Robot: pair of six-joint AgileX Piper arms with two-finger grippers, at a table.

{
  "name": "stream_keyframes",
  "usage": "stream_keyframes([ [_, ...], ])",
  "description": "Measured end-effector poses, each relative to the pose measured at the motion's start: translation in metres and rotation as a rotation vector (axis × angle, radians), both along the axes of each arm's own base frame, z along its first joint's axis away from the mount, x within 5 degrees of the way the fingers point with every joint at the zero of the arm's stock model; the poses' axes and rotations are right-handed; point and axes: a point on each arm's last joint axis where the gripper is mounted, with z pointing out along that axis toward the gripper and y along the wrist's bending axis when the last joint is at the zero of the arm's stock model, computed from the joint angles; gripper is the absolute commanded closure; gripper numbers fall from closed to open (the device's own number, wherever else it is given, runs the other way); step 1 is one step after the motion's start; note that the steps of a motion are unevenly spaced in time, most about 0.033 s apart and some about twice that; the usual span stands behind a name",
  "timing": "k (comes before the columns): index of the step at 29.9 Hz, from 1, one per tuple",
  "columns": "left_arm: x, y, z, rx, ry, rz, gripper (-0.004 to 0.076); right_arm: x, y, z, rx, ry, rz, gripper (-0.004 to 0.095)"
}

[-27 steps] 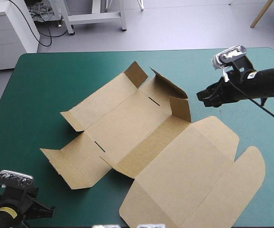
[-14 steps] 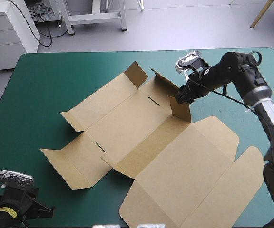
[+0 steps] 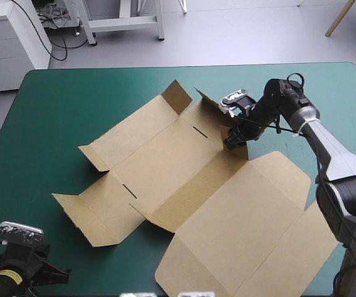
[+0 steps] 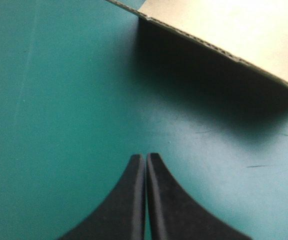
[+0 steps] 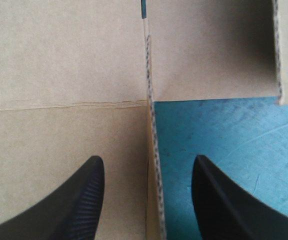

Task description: Fold the box

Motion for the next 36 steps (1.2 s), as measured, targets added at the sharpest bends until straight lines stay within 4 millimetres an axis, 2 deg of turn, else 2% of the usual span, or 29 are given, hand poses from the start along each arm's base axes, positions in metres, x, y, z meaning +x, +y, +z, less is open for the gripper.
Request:
stream_keyframes([
  [10, 0.0, 0.0, 0.0, 0.0, 0.0, 0.0, 0.0734, 0.008, 0.002, -0.023, -0.02, 0.04, 0.033, 0.0666],
  [12, 0.0, 0.0, 0.0, 0.0, 0.0, 0.0, 0.0734, 0.008, 0.002, -0.028, -0.026, 0.055, 0.036, 0.0749],
  [14, 0.0, 0.0, 0.0, 0.0, 0.0, 0.0, 0.0734, 0.008, 0.001, -0.027, -0.029, 0.053, 0.045, 0.0896],
  [15, 0.0, 0.0, 0.0, 0.0, 0.0, 0.0, 0.0734, 0.008, 0.002, -0.027, -0.03, 0.05, 0.053, 0.0923],
  [28, 0.0, 0.0, 0.0, 0.0, 0.0, 0.0, 0.0734, 0.011, 0.002, -0.023, -0.07, -0.03, 0.223, 0.092],
  [32, 0.0, -0.001, 0.002, -0.01, -0.007, -0.002, 0.0734, 0.017, 0.004, -0.011, -0.1, -0.104, 0.291, 0.092],
  [36, -0.003, -0.005, 0.022, -0.066, -0.066, -0.018, 0.0734, 0.018, 0.021, 0.007, -0.135, -0.211, 0.428, 0.0922],
])
